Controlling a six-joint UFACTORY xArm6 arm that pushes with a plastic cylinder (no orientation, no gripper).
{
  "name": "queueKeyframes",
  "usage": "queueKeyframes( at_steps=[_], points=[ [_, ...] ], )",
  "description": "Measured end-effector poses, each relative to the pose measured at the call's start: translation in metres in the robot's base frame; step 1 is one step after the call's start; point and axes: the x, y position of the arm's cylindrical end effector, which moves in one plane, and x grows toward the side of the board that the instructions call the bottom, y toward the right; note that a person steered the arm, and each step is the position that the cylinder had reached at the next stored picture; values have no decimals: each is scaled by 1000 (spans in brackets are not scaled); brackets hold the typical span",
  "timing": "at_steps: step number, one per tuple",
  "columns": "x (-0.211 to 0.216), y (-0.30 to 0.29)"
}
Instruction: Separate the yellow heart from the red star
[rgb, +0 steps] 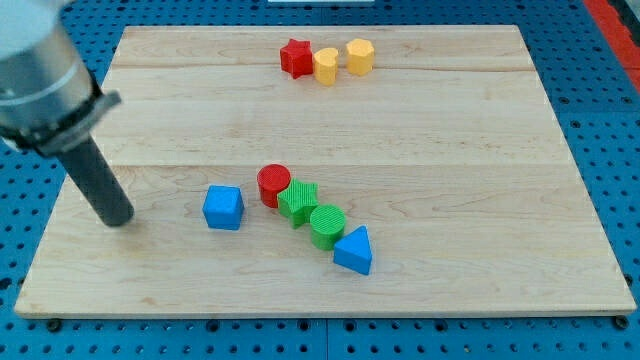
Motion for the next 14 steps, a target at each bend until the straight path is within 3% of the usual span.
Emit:
queueKeyframes(
  at_steps=[1,4,5,7,8,10,12,13,14],
  points=[
    [-73,38],
    [-132,396],
    [-193,482],
    [-275,397],
    [-281,309],
    [-225,186],
    [-168,149],
    [-183,136],
    [-235,166]
  ],
)
